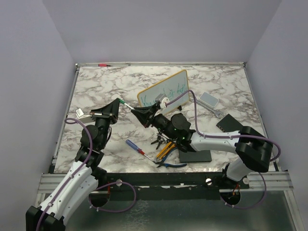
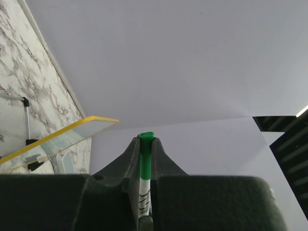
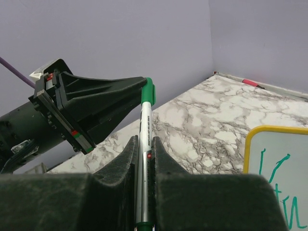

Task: Write a sentence on the whiteboard
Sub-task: Close the whiteboard marker at the center of the board.

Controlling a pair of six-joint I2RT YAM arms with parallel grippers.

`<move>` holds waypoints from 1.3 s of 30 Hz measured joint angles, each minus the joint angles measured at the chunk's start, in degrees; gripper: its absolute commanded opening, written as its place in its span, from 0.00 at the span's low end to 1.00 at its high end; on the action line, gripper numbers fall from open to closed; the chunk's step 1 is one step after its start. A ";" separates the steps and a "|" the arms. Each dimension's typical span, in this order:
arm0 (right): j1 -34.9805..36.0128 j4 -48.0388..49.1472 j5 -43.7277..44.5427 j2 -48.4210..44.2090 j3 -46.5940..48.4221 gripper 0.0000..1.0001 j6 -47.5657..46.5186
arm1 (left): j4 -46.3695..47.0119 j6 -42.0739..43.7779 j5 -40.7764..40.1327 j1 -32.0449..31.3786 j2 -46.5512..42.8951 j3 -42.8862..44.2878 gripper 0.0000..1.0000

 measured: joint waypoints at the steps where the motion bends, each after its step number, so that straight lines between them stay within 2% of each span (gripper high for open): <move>1: 0.04 -0.04 0.00 0.00 0.04 0.01 -0.24 | -0.07 -0.02 0.33 0.04 0.00 0.00 0.00; 12: 0.24 -0.90 0.46 0.61 1.11 0.01 -1.33 | 0.04 0.85 1.33 0.00 0.22 0.00 0.00; 39: 1.05 -7.30 2.99 4.98 10.45 0.01 -1.53 | 1.27 4.98 -2.38 1.79 -1.40 0.22 0.00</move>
